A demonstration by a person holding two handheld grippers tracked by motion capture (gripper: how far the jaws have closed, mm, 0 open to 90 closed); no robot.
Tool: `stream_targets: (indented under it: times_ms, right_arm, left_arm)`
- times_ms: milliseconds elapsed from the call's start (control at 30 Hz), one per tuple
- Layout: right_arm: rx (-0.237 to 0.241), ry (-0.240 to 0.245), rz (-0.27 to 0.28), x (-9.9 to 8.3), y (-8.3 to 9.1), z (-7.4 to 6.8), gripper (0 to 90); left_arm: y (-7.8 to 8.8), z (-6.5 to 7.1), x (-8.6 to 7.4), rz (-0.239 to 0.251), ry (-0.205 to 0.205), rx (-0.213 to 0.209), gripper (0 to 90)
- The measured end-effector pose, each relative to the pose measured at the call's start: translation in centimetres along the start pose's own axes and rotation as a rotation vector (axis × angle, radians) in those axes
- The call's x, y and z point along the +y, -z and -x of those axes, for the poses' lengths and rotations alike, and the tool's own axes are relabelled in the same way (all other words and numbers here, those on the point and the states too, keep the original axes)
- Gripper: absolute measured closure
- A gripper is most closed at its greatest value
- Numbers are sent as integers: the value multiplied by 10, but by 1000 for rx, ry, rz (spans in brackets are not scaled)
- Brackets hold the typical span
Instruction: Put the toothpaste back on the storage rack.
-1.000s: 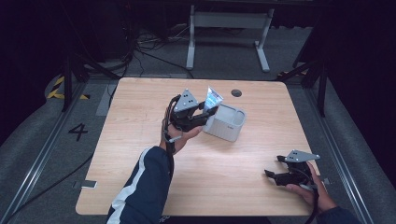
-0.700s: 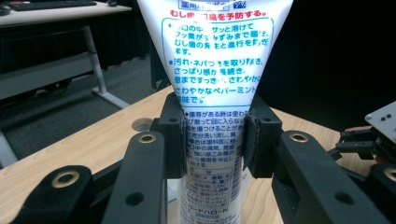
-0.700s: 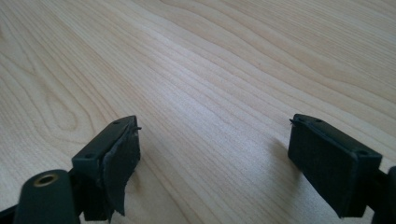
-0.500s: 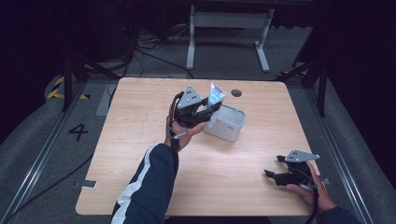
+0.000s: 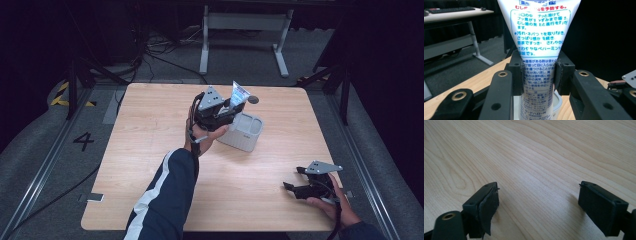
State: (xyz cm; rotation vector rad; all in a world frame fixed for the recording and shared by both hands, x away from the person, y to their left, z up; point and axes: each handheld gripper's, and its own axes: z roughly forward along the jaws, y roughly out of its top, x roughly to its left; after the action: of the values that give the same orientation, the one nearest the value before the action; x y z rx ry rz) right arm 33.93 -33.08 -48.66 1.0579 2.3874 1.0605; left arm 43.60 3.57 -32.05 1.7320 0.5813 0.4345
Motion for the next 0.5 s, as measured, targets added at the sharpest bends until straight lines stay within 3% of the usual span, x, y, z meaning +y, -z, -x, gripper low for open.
stream_targets:
  times_ms: [400,433,500]
  right_arm:
    - [-1,1,1,0,0,0,170]
    - [-1,1,1,0,0,0,170]
    - [-1,2,2,0,0,0,170]
  left_arm:
    - [-14,1,-3,26,2,-7,662]
    - [-15,0,-3,23,-12,1,662]
    - [-17,1,-4,21,0,-2,662]
